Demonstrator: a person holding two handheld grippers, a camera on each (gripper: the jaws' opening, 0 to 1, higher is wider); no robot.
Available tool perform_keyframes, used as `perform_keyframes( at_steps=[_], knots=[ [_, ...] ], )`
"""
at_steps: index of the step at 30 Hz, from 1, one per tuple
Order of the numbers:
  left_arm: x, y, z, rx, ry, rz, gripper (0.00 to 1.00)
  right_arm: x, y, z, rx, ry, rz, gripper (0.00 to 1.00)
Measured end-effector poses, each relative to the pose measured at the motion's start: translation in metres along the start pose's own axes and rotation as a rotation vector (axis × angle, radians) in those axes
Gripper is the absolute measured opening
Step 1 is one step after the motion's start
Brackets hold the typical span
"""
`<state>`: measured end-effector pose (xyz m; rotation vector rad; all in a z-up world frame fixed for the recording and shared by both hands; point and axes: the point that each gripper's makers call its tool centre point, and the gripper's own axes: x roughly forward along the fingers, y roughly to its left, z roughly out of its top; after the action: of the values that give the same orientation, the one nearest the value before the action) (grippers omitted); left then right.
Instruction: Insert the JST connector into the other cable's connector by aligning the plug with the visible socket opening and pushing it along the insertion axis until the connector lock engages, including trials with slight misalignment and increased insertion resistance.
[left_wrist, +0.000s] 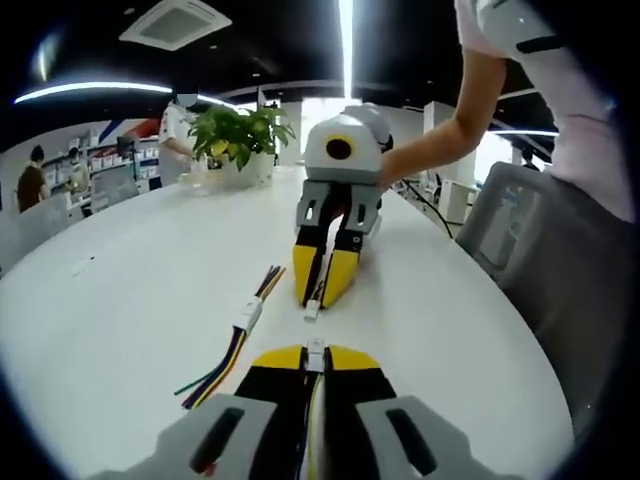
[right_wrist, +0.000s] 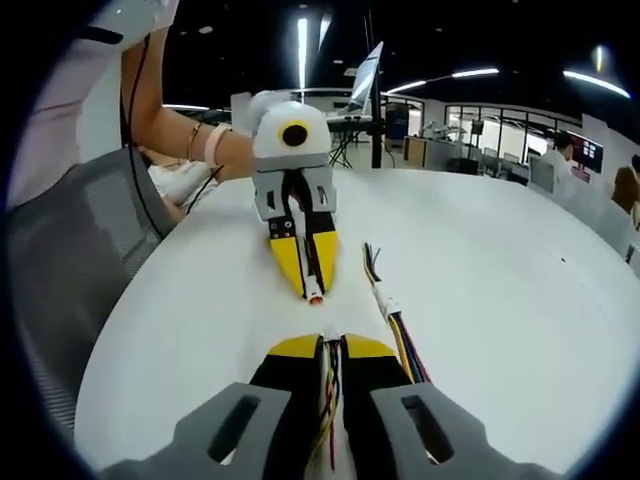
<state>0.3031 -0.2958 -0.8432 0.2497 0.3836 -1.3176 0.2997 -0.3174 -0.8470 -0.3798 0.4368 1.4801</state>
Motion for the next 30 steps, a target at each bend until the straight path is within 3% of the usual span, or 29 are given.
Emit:
perform_keyframes(
  at_steps=[14,17,26,30],
  knots=[
    [-0.002,-0.006,0.002,-0.086,0.014,-0.009,0.00,-0.008,0.002,0.004,0.000,0.017,0.014,0.03],
    [-0.005,-0.006,-0.001,-0.072,0.030,-0.013,0.00,-0.011,0.000,0.006,-0.001,0.017,0.020,0.03],
    [-0.011,0.001,0.011,-0.046,0.023,-0.008,0.00,-0.015,-0.002,0.014,-0.019,0.031,0.034,0.03],
    [-0.011,-0.006,0.019,-0.024,0.020,-0.020,0.00,-0.016,-0.002,0.020,-0.029,0.028,0.045,0.03]
  ],
)
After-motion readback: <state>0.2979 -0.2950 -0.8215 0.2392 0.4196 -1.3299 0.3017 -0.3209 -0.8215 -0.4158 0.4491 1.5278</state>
